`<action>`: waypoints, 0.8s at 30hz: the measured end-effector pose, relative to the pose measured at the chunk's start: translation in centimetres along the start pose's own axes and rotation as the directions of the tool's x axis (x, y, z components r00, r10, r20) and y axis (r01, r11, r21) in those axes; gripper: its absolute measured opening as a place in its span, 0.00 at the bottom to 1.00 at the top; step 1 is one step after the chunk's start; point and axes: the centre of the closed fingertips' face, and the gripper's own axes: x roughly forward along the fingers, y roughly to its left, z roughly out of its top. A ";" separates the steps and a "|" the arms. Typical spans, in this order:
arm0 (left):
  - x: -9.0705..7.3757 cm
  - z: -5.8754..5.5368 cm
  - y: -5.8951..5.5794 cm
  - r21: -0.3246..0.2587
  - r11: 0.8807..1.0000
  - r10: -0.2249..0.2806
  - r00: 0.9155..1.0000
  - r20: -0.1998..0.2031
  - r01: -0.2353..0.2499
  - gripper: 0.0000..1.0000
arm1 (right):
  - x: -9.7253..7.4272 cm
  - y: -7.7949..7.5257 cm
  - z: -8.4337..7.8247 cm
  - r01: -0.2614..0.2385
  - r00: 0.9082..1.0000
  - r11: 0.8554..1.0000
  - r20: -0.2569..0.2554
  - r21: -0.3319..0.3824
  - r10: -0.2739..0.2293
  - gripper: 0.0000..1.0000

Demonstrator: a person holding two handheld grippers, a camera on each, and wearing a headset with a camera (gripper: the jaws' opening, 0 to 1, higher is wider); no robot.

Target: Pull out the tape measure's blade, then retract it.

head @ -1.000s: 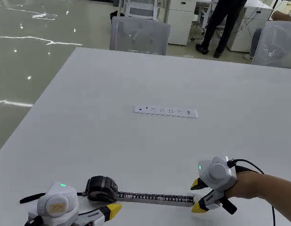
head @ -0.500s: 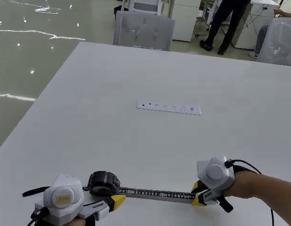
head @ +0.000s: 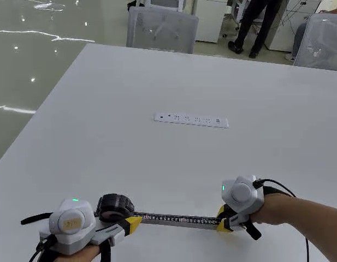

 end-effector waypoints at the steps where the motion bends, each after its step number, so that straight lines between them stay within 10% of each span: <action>1: 0.1 0.1 0.0 -0.011 1.000 0.008 1.000 0.002 -0.008 0.92 | 0.0 0.0 0.0 0.003 1.000 1.000 -0.009 0.019 -0.003 0.14; 5: 0.6 0.3 -0.1 -0.097 0.995 0.030 0.999 0.013 -0.028 0.89 | 0.1 -0.1 -0.1 0.004 1.000 0.999 -0.019 0.032 -0.003 0.14; 24: 3.3 -1.6 0.4 -0.157 0.978 0.129 0.990 -0.064 -0.137 0.70 | 0.2 0.0 -0.2 0.006 1.000 0.999 -0.020 0.052 -0.005 0.14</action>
